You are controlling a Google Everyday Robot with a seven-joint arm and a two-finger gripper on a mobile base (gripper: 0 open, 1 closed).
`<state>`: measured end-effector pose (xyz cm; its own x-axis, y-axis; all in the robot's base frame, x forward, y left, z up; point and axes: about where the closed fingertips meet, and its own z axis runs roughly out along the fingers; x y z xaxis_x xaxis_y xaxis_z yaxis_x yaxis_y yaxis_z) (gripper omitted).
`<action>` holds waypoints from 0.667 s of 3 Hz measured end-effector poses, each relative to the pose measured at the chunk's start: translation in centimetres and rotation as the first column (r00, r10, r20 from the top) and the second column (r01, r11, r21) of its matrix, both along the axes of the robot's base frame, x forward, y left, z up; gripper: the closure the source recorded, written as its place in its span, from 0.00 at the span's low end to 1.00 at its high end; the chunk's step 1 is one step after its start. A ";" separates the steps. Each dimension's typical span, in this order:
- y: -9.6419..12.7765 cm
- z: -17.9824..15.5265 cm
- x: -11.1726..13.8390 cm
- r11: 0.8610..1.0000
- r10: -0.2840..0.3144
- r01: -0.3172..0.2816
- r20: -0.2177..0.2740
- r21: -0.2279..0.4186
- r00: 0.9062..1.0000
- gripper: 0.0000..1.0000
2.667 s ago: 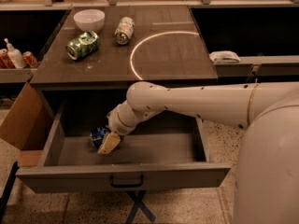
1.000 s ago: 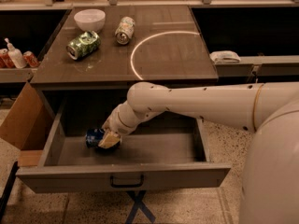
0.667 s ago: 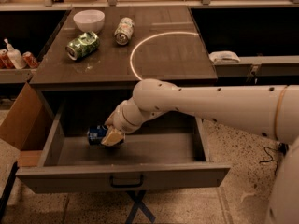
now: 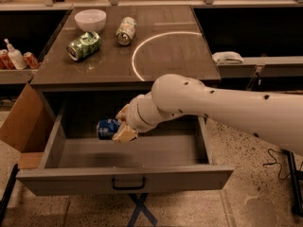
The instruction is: Pick pepsi can from top drawer and place on counter
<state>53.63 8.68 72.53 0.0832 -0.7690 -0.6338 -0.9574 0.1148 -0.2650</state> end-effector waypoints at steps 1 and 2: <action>0.0 0.0 0.0 1.000 0.000 0.000 0.000 0.000 1.000 1.00; -0.8 3.2 0.0 1.000 0.001 0.001 0.057 -0.029 0.998 1.00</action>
Offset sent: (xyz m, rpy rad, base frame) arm 0.0024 -0.0219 0.0781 -0.0742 -0.1393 -0.0067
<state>53.66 7.92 75.69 0.1183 -0.7873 -0.6051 -0.9406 0.1064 -0.3223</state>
